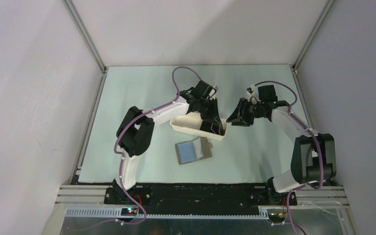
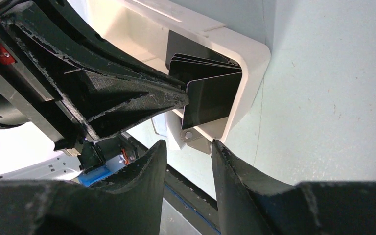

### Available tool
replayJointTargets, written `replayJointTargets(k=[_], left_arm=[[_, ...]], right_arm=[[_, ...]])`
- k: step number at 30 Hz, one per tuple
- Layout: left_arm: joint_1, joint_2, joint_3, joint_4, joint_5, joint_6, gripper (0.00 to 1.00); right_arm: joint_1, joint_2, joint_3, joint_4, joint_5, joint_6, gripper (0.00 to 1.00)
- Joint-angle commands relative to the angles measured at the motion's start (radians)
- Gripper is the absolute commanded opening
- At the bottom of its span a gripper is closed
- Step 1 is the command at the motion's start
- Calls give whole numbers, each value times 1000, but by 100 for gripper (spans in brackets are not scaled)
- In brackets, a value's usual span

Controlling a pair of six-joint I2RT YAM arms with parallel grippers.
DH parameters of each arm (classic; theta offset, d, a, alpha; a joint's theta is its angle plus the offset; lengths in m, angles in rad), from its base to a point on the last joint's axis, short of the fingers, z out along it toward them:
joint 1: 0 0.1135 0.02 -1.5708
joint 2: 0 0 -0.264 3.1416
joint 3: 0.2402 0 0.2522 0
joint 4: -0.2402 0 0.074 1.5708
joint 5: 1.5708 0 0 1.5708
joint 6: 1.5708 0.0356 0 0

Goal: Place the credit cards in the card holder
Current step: Pick up the credit card from the storage box.

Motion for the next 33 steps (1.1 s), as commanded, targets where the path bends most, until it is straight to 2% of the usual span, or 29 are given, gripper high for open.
replayJointTargets(k=[1, 2, 4, 6, 9, 16, 20, 33], left_arm=[[-1, -11, 39, -21, -6, 26, 22], [1, -17, 35, -21, -6, 23, 30], [11, -32, 26, -19, 2, 13, 37], [20, -49, 18, -16, 0, 10, 40], [37, -69, 3, -8, 4, 10, 41], [52, -95, -17, 12, 29, 10, 41], [52, -94, -21, 20, 40, 8, 41], [39, -94, -24, 42, 84, 6, 41]], right_arm=[[31, -12, -3, 9, 7, 6, 44], [36, -10, -2, 15, 6, 7, 44], [48, -4, -2, 24, 8, 17, 45], [61, 2, -2, 34, 12, 25, 45], [82, 17, 12, 29, 27, 30, 43], [108, 76, 67, -11, 78, 22, 30], [112, 77, 83, -36, 98, 13, 26], [57, -11, 85, -74, 77, -3, 33]])
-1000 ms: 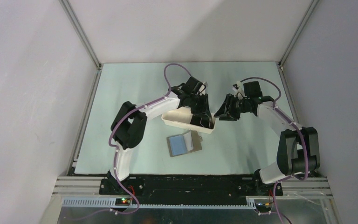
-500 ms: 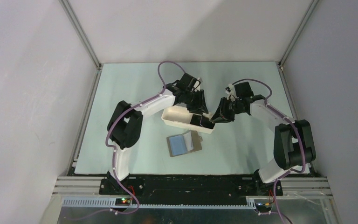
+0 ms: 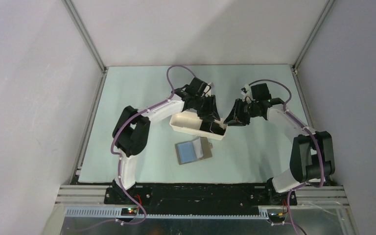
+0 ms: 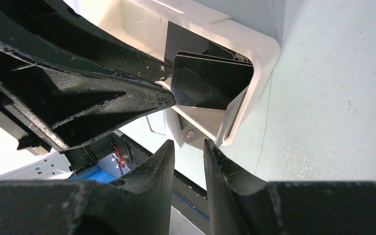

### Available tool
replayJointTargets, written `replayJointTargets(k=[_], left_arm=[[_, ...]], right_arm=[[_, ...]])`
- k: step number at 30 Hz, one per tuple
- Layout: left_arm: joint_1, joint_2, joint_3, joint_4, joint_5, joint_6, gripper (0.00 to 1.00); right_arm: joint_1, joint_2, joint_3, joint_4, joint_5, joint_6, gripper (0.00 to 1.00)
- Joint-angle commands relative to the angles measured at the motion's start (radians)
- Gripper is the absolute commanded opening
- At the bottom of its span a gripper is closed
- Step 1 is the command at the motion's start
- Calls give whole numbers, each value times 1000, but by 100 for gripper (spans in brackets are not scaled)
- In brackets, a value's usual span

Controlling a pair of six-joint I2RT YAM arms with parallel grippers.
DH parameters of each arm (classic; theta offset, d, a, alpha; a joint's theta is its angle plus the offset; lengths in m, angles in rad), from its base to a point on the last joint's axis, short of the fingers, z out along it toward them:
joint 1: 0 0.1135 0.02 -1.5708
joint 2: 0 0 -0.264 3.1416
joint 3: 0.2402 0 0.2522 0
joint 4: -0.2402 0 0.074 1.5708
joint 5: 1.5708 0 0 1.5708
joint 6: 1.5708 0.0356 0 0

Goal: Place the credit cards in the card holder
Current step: Pick up the credit card from the storage box.

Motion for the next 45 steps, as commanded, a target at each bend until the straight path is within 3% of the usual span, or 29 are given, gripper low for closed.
replayJointTargets(k=[1, 16, 25, 31, 34, 38, 45], left_arm=[[-15, -57, 2, 38, 35, -1, 40], [-45, -17, 14, 41, 40, -10, 33], [-65, -19, -8, 42, 51, -1, 29], [-78, -23, -23, 48, 70, 8, 34], [-81, -21, -28, 53, 72, 7, 34], [-86, -16, -31, 55, 76, 7, 33], [-94, -2, -25, 60, 71, 3, 32]], right_arm=[[-31, -41, 34, -37, 4, -25, 33], [-42, 81, 23, 8, -21, -33, 21], [-43, 87, 23, 3, -25, -35, 6], [-43, 63, 23, 1, -40, -34, 10], [-46, 49, 23, 0, -43, -29, 21], [-47, 44, 23, -3, -44, -29, 26], [-49, 53, 22, -6, -38, -34, 9]])
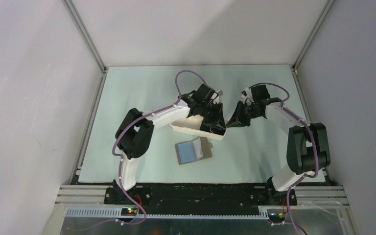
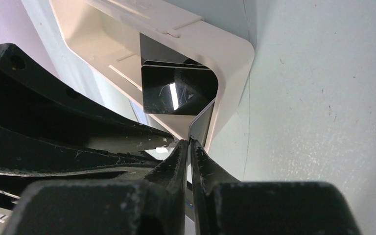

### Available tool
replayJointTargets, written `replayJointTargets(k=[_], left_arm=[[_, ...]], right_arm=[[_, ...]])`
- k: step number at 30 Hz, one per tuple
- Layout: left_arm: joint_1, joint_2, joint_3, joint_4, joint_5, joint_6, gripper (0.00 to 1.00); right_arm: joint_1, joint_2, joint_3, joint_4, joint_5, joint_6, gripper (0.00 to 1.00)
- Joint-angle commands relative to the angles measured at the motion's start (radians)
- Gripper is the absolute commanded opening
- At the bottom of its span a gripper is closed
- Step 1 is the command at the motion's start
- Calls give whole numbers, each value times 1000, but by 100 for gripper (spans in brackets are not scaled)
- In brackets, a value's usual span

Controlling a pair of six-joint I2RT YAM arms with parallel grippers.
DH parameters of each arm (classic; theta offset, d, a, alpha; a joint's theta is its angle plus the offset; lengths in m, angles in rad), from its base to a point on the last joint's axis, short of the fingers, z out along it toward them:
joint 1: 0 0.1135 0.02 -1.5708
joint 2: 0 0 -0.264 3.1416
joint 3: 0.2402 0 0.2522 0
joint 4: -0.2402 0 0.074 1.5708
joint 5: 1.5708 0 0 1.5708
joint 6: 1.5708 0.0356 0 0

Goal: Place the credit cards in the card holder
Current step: Pick up the credit card from the storage box.

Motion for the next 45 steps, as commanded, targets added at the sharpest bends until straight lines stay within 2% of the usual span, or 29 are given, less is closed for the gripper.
replayJointTargets(k=[1, 8, 11, 25, 45], left_arm=[[-8, 0, 7, 24, 18, 3, 32], [-13, 15, 16, 26, 17, 0, 32], [-14, 21, 14, 25, 10, 1, 31], [-19, 12, -17, 25, -46, 15, 21], [19, -32, -79, 25, -60, 22, 23]], right_arm=[[-4, -31, 21, -1, -12, -9, 7], [-4, -28, 22, 1, -18, -9, 4], [-4, -27, 22, 1, -20, -9, 0], [-6, -29, 22, -24, 4, -32, 0], [-3, -18, 22, -46, 23, -55, 0]])
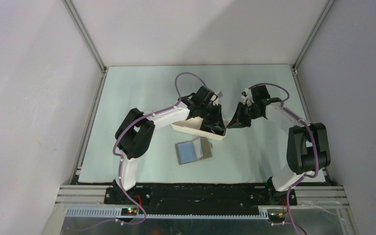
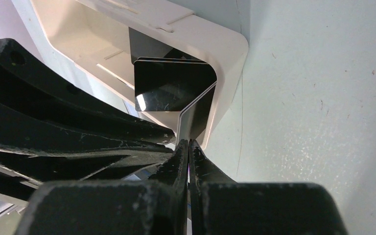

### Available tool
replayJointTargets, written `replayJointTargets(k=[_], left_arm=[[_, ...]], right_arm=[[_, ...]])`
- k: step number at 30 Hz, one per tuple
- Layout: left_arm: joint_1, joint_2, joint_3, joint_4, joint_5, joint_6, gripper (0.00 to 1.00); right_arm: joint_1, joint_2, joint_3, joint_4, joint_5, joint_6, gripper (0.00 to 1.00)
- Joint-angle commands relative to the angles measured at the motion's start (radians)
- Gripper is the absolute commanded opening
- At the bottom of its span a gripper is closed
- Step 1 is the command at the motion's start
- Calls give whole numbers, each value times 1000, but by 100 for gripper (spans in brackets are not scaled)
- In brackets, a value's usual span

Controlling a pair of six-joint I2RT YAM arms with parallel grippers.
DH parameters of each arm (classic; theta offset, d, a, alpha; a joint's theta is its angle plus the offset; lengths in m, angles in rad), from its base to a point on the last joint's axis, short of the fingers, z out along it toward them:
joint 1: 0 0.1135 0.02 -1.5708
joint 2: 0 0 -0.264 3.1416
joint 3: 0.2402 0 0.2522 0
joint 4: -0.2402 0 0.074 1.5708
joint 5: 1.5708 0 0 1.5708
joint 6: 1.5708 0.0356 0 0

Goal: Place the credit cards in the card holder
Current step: Pick up the credit card from the storage box.

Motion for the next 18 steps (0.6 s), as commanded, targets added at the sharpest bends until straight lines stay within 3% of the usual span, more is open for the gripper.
replayJointTargets(k=[1, 18], left_arm=[[14, -35, -31, -42, -60, 24, 23], [34, -39, -39, -42, -63, 28, 22]], right_arm=[[-1, -19, 21, -21, 12, -28, 0], [0, -19, 21, -20, -8, -37, 0]])
